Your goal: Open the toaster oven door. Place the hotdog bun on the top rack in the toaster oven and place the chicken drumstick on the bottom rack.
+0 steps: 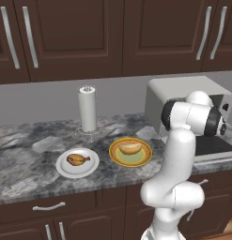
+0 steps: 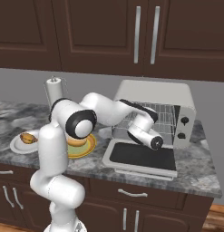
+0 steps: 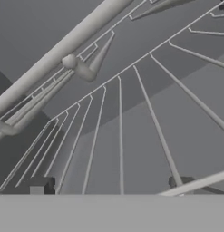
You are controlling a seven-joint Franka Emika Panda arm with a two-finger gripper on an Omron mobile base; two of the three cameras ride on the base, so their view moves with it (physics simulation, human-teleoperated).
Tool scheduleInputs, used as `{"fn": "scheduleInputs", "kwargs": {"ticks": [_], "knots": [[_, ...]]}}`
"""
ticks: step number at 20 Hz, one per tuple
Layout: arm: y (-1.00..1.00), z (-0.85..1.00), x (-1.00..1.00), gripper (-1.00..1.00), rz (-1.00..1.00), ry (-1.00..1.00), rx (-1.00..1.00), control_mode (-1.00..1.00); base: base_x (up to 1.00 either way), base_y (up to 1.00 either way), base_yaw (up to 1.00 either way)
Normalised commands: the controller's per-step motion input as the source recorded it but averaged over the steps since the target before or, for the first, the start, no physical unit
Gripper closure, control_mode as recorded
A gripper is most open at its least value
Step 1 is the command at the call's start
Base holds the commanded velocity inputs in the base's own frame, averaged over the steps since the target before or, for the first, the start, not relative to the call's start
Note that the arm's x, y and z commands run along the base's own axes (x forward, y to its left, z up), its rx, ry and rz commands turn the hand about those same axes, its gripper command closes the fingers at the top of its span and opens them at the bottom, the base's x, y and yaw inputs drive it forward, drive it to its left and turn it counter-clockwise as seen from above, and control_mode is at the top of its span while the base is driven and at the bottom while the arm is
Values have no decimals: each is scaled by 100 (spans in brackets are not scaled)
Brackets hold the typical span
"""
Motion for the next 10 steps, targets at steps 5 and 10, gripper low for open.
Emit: {"fn": "scheduleInputs", "kwargs": {"ticks": [5, 10], "knots": [[21, -17, 41, -100, 2, -1, 0, -100, 0, 0, 0], [16, -7, 42, -100, 0, -1, 1, -100, 0, 0, 0]]}}
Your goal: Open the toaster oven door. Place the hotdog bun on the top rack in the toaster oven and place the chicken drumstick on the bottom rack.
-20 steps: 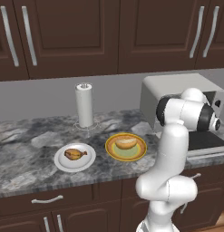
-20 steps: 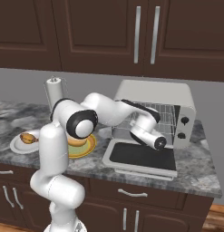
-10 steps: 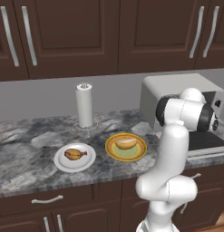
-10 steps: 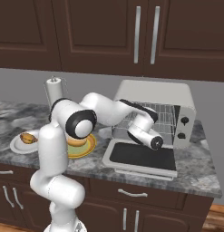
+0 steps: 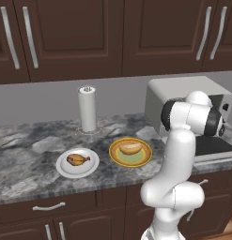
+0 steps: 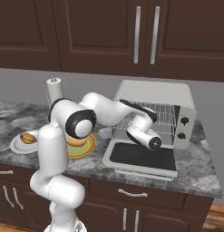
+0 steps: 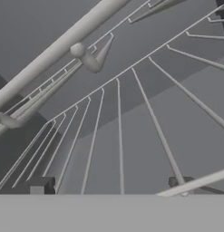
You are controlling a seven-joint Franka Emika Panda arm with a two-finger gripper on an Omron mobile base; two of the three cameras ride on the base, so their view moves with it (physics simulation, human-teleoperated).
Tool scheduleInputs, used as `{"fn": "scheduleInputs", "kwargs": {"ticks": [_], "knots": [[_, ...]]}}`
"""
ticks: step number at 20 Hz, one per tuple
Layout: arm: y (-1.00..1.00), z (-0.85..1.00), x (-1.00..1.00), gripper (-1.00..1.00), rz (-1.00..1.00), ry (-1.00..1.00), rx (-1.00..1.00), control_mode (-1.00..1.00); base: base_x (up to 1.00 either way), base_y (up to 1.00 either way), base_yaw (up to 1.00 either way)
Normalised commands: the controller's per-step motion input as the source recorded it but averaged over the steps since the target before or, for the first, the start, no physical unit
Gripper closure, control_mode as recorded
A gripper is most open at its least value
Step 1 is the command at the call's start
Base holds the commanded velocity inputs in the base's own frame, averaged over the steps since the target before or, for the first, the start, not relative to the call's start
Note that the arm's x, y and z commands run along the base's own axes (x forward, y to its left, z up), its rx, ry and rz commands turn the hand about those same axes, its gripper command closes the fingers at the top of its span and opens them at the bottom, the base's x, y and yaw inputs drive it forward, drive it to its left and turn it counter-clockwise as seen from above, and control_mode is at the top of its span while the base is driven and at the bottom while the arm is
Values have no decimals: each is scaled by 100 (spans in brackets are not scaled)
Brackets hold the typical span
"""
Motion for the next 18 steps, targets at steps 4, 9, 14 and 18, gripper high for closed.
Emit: {"fn": "scheduleInputs", "kwargs": {"ticks": [4, 9, 14, 18], "knots": [[29, -5, 46, -100, -2, -1, 0, -100, 0, 0, 0], [34, -7, 43, -100, 0, 0, 0, -100, 0, 0, 0], [37, -10, 55, -100, 3, -6, -4, -100, 0, 0, 0], [40, -15, 39, -100, 10, -16, -11, -100, 0, 0, 0]]}}
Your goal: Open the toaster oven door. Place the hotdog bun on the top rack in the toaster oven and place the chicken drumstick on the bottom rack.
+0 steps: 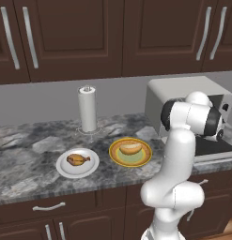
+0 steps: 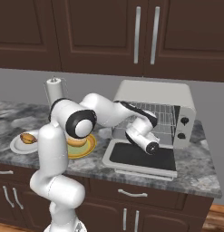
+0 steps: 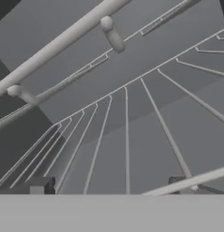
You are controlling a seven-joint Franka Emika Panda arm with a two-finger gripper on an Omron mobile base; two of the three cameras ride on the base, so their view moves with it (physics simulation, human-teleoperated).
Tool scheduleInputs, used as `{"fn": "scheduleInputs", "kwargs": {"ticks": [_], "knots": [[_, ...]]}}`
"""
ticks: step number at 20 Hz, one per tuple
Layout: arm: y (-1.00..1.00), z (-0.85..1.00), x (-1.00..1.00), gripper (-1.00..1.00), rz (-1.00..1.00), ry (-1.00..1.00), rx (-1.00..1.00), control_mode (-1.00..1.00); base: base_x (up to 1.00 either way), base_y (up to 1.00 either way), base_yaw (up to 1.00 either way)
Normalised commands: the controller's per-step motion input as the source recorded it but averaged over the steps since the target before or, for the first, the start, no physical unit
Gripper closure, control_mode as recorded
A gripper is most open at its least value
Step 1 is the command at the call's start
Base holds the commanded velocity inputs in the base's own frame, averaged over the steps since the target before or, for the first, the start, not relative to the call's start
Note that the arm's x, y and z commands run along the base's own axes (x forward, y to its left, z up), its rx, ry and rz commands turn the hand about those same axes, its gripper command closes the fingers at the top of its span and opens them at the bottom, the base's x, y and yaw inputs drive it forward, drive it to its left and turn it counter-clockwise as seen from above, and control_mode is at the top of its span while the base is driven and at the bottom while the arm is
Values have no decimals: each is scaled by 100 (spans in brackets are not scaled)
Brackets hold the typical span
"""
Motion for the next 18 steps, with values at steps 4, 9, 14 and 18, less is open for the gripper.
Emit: {"fn": "scheduleInputs", "kwargs": {"ticks": [4, 9, 14, 18], "knots": [[32, -11, 33, -100, 10, -9, -12, -100, 0, 0, 0], [28, 0, 45, -100, 0, 0, -5, -100, 0, 0, 0], [27, 2, 48, -100, 0, 3, 0, -100, 0, 0, 0], [32, 3, 51, -100, 0, 3, -8, -100, 0, 0, 0]]}}
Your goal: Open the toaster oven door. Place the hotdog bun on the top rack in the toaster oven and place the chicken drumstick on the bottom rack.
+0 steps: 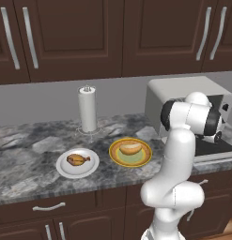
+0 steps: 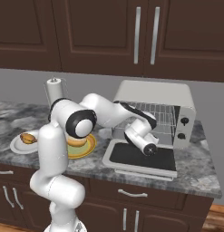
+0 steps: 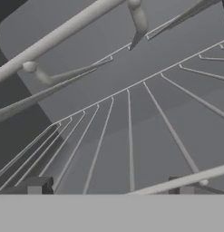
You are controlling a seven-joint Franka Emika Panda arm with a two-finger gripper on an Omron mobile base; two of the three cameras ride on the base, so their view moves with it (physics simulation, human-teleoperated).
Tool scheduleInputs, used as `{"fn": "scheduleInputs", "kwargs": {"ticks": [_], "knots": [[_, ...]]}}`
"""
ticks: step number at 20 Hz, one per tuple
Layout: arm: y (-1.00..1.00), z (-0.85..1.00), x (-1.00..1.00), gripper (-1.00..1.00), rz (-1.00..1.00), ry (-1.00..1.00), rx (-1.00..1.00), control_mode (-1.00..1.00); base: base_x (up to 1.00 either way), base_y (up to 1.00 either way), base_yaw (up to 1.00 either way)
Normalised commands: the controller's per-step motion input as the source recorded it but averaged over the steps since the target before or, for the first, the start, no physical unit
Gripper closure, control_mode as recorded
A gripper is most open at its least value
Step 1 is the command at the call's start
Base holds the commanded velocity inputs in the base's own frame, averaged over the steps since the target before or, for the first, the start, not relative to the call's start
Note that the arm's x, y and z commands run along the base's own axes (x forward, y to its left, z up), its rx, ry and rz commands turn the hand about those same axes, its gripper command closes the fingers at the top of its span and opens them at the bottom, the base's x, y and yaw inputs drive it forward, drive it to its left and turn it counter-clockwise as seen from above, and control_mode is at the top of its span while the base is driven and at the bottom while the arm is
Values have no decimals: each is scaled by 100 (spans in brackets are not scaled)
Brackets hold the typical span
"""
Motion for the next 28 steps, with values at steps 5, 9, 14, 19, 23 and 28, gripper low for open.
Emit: {"fn": "scheduleInputs", "kwargs": {"ticks": [5, 9, 14, 19, 23, 28], "knots": [[43, 1, 48, -100, 0, -5, -22, -100, 0, 0, 0], [32, 12, 39, -100, 0, -7, -8, -100, 0, 0, 0], [16, 22, 40, -100, 0, 8, 0, -100, 0, 0, 0], [12, 29, 43, -100, 0, 27, 2, -100, 0, 0, 0], [13, 13, 45, -100, 0, 12, 6, -100, 0, 0, 0], [22, 0, 50, -100, 0, -1, 3, -100, 0, 0, 0]]}}
